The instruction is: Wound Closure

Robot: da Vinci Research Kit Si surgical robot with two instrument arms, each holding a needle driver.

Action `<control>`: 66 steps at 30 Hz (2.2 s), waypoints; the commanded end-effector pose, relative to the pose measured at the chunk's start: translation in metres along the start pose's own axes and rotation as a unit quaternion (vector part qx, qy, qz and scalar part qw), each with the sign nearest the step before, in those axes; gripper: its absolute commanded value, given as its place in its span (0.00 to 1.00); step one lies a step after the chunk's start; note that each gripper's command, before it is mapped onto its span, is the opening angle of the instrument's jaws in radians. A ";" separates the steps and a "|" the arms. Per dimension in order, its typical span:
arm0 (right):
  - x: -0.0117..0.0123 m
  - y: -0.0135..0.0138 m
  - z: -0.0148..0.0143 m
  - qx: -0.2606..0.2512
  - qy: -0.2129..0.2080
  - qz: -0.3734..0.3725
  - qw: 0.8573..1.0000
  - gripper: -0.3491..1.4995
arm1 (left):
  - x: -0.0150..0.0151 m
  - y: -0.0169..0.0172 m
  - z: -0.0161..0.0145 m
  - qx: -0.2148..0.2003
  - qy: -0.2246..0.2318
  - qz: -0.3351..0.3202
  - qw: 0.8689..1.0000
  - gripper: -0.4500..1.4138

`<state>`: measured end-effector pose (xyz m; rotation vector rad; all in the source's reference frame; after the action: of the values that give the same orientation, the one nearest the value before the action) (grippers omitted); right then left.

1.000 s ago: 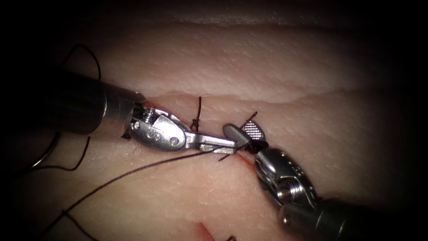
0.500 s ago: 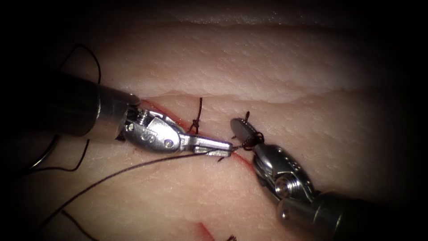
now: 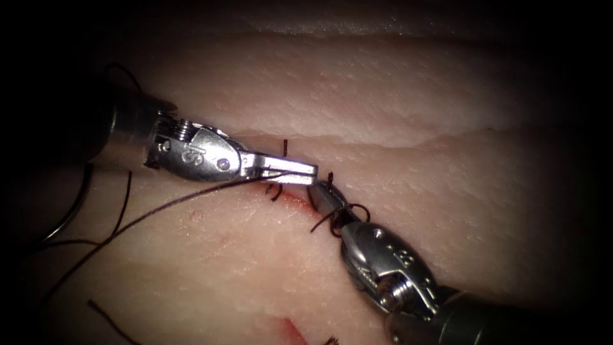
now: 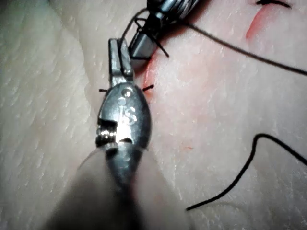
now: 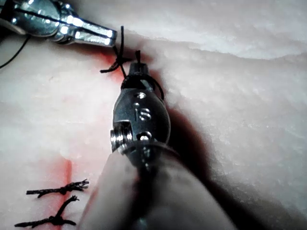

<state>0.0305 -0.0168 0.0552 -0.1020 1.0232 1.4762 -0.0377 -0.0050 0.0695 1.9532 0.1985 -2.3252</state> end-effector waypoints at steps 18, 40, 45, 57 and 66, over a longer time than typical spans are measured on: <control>-0.0027 -0.0026 -0.0020 -0.020 0.009 -0.042 0.999 0.00 | -0.0018 -0.0120 0.0000 0.022 -0.043 -0.047 0.998 0.00; -0.0070 -0.0040 -0.0041 -0.023 -0.011 -0.066 0.998 0.00 | -0.0008 -0.0197 -0.0019 0.057 -0.026 -0.080 0.995 0.00; -0.0076 -0.0038 -0.0041 -0.021 -0.013 -0.068 0.997 0.00 | -0.0009 -0.0199 -0.0021 0.055 -0.027 -0.086 0.994 0.00; -0.0077 -0.0040 -0.0049 -0.017 -0.014 -0.069 0.997 0.00 | -0.0014 -0.0210 -0.0033 0.054 -0.028 -0.092 0.994 0.00; -0.0080 -0.0046 -0.0059 -0.017 -0.014 -0.069 0.997 0.00 | -0.0018 -0.0212 -0.0036 0.052 -0.028 -0.096 0.994 0.00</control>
<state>0.0323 -0.0273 0.0539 -0.1729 0.9462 1.3652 -0.0365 0.0160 0.0709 1.9889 0.2864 -2.5581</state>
